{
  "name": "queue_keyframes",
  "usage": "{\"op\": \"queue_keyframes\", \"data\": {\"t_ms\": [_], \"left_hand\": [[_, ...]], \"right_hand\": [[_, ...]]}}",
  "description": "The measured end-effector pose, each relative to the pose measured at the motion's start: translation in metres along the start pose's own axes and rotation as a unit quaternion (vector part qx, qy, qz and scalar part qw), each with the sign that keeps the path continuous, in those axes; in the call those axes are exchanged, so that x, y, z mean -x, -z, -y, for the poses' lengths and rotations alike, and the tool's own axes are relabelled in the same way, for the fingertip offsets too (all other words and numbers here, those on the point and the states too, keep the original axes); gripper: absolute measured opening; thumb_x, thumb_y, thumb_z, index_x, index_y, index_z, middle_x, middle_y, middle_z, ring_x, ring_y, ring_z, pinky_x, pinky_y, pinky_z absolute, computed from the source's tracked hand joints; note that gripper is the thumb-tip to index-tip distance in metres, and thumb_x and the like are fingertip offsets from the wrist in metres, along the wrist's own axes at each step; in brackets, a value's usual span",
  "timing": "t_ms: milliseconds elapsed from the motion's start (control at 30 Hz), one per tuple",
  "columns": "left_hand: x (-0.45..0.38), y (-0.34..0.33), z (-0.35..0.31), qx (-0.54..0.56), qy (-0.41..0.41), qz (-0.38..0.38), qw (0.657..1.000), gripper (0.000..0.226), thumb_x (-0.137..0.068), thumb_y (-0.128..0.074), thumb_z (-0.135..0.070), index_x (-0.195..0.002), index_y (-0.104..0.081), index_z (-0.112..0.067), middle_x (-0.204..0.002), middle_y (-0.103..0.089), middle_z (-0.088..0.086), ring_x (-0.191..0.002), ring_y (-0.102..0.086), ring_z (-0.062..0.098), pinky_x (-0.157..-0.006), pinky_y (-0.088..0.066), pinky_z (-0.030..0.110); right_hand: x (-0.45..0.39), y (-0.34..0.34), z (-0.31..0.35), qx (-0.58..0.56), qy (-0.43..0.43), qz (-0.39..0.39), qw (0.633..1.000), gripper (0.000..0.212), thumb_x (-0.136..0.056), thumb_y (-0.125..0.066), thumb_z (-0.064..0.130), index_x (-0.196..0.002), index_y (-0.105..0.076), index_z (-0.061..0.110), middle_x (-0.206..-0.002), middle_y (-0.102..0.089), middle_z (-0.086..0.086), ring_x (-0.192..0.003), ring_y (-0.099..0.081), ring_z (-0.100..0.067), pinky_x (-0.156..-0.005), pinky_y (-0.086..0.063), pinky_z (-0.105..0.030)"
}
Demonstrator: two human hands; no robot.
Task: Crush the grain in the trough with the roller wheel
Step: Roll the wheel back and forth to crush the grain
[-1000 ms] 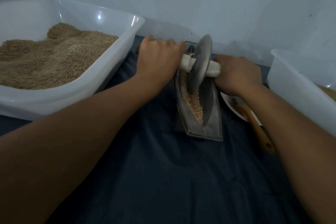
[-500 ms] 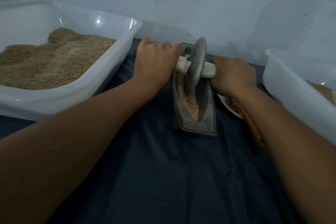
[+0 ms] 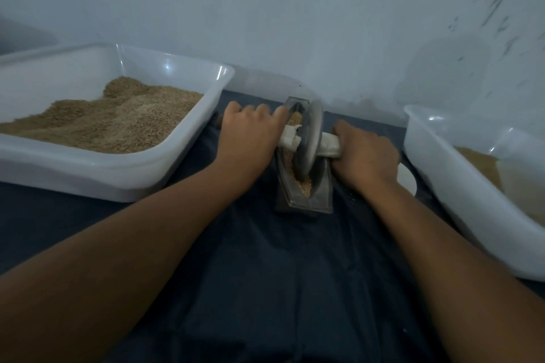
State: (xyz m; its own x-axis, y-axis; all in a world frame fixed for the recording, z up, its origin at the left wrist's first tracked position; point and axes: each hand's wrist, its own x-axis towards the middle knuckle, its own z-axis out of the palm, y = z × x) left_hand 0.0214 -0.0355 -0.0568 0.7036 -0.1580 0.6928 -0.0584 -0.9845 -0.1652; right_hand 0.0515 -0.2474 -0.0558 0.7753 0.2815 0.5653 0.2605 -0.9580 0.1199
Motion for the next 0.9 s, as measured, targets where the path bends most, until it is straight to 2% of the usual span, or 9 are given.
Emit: {"op": "queue_keyframes", "data": {"t_ms": [67, 233, 367, 467, 533, 600, 767, 900], "left_hand": [[0.002, 0.004, 0.0, -0.001, 0.001, 0.007, 1.0, 0.026, -0.081, -0.064, -0.013, -0.1, -0.049, -0.023, -0.082, -0.058, -0.001, -0.072, -0.058, 0.023, -0.07, -0.032, 0.036], [0.004, 0.016, -0.003, -0.012, -0.001, 0.031, 0.999, 0.033, -0.079, -0.067, -0.013, -0.104, -0.049, -0.023, -0.084, -0.057, -0.001, -0.074, -0.057, 0.022, -0.071, -0.031, 0.035], [0.005, 0.02, -0.003, -0.013, -0.008, 0.038, 0.999, 0.038, -0.077, -0.069, -0.013, -0.106, -0.046, -0.023, -0.085, -0.055, -0.002, -0.07, -0.045, 0.02, -0.071, -0.03, 0.035], [0.005, 0.02, -0.002, -0.013, -0.011, 0.041, 0.999, 0.038, -0.078, -0.07, -0.015, -0.106, -0.045, -0.023, -0.085, -0.056, -0.001, -0.07, -0.041, 0.02, -0.072, -0.031, 0.035], [0.004, 0.018, -0.002, -0.012, -0.01, 0.04, 0.999, 0.036, -0.079, -0.069, -0.014, -0.106, -0.046, -0.022, -0.084, -0.056, -0.001, -0.069, -0.044, 0.02, -0.072, -0.032, 0.035], [0.002, 0.017, -0.003, -0.014, -0.009, 0.042, 0.999, 0.034, -0.081, -0.069, -0.014, -0.105, -0.047, -0.022, -0.082, -0.055, -0.002, -0.069, -0.047, 0.02, -0.071, -0.032, 0.035], [-0.002, 0.007, 0.0, -0.009, -0.005, 0.047, 0.999, 0.029, -0.083, -0.068, -0.014, -0.102, -0.049, -0.022, -0.079, -0.054, -0.002, -0.068, -0.05, 0.02, -0.07, -0.033, 0.035], [-0.007, -0.003, 0.002, -0.001, -0.006, 0.039, 0.999, 0.026, -0.086, -0.066, -0.017, -0.095, -0.043, -0.024, -0.076, -0.05, -0.003, -0.065, -0.048, 0.02, -0.069, -0.032, 0.035]], "right_hand": [[0.006, 0.005, 0.003, 0.001, -0.003, -0.005, 1.0, 0.028, -0.079, -0.069, 0.03, -0.083, -0.042, 0.026, -0.06, -0.03, 0.013, -0.048, -0.023, -0.01, -0.051, -0.021, -0.028], [0.02, 0.013, 0.008, -0.019, -0.021, -0.018, 0.999, 0.024, -0.082, -0.066, 0.028, -0.083, -0.042, 0.025, -0.062, -0.031, 0.012, -0.056, -0.036, -0.02, -0.058, -0.023, -0.033], [0.024, 0.015, 0.009, -0.018, -0.031, -0.018, 0.999, 0.022, -0.083, -0.065, 0.029, -0.085, -0.043, 0.025, -0.068, -0.042, 0.011, -0.06, -0.04, -0.021, -0.061, -0.024, -0.034], [0.024, 0.013, 0.008, -0.011, -0.03, -0.027, 0.999, 0.025, -0.081, -0.066, 0.028, -0.082, -0.042, 0.025, -0.063, -0.036, 0.012, -0.053, -0.034, -0.017, -0.056, -0.019, -0.031], [0.023, 0.011, 0.007, -0.003, -0.025, -0.034, 0.999, 0.028, -0.079, -0.069, 0.027, -0.08, -0.041, 0.025, -0.059, -0.031, 0.013, -0.048, -0.025, -0.009, -0.053, -0.009, -0.028], [0.02, 0.009, 0.006, 0.003, -0.023, -0.029, 0.999, 0.027, -0.079, -0.068, 0.028, -0.078, -0.041, 0.025, -0.057, -0.031, 0.013, -0.047, -0.024, -0.005, -0.052, -0.007, -0.027], [0.004, -0.002, -0.001, 0.003, -0.036, 0.018, 0.999, 0.016, -0.082, -0.062, 0.034, -0.084, -0.047, 0.028, -0.059, -0.042, 0.01, -0.049, -0.034, -0.012, -0.048, -0.023, -0.024], [-0.012, -0.004, -0.005, 0.006, -0.029, 0.082, 0.996, 0.011, -0.083, -0.057, 0.039, -0.09, -0.051, 0.032, -0.069, -0.049, 0.009, -0.057, -0.042, -0.017, -0.052, -0.033, -0.029]]}}
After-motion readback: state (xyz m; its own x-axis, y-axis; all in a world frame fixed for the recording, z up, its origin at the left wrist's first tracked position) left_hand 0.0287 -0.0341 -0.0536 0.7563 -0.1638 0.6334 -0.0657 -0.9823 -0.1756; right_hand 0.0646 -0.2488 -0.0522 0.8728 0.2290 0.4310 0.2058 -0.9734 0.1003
